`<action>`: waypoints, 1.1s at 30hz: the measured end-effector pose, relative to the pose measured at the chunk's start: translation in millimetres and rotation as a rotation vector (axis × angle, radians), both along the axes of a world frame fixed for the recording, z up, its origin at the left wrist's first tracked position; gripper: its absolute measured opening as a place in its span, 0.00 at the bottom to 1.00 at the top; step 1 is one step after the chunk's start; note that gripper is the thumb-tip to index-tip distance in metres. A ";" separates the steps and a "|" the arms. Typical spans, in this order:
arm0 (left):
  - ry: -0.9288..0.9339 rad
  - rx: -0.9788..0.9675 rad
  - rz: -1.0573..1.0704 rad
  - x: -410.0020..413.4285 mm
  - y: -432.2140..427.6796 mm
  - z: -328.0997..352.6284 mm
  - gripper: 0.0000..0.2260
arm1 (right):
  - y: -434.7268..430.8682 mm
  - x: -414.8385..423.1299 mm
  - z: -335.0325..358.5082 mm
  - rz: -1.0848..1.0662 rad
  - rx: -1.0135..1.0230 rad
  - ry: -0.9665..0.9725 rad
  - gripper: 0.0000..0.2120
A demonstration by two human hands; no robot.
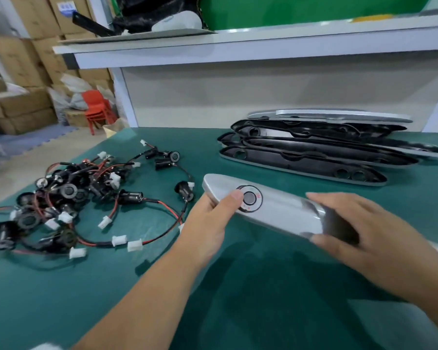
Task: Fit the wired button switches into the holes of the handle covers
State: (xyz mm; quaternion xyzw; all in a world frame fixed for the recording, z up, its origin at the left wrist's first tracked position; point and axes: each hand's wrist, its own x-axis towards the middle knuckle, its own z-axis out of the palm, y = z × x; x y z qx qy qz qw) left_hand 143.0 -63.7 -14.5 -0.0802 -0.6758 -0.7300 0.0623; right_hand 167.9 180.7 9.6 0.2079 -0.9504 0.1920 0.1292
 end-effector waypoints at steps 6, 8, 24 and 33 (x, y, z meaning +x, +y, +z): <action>0.056 0.083 -0.023 2.8 4.5 -5.0 0.18 | -73.7 -7.1 19.1 0.178 -0.130 0.223 0.21; 0.045 0.099 -0.032 1.5 3.5 -5.3 0.23 | -80.5 -8.8 16.8 0.103 -0.154 0.277 0.22; 0.121 0.060 -0.140 9.3 11.0 2.3 0.15 | -91.8 -0.6 14.6 0.044 -0.269 0.355 0.23; -0.009 0.170 -0.089 16.9 16.8 7.1 0.11 | -73.1 3.2 22.7 0.158 -0.220 0.107 0.16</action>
